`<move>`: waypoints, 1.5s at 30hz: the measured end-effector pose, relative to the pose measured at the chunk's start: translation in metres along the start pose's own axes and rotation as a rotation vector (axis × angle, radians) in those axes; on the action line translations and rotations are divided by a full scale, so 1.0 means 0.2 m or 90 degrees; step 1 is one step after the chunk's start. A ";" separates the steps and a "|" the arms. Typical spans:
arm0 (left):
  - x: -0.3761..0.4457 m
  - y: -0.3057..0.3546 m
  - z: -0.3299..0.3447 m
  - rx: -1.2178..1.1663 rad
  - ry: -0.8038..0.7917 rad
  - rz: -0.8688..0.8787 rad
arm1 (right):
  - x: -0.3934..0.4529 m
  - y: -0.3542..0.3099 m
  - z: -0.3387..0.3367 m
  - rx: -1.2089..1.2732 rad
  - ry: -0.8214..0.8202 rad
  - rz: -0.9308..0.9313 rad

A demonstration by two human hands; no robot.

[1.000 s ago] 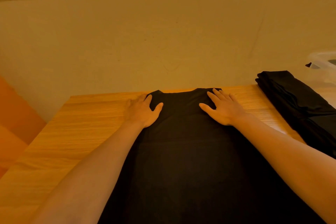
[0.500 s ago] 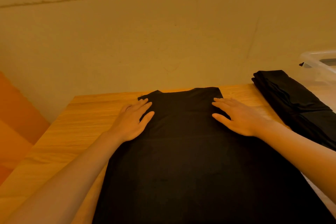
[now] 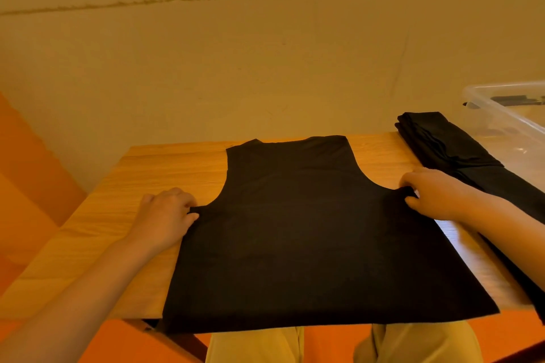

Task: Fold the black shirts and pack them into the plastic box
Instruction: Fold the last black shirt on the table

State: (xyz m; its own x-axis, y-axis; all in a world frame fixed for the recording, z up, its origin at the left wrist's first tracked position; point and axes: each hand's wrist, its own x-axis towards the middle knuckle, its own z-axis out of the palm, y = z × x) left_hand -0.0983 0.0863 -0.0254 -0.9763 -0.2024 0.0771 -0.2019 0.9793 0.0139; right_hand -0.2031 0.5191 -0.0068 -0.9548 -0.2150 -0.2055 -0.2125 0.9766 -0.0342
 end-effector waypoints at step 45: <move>1.03 0.09 0.02 -0.460 0.192 -0.196 | 0.85 -0.05 -0.16 0.785 0.283 0.224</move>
State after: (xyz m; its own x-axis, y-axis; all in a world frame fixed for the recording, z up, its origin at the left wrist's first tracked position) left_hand -0.3045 0.0625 -0.0140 -0.8018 -0.5528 0.2271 -0.2561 0.6611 0.7052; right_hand -0.3696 0.4716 -0.0090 -0.9552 0.2892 -0.0625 0.1538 0.3047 -0.9399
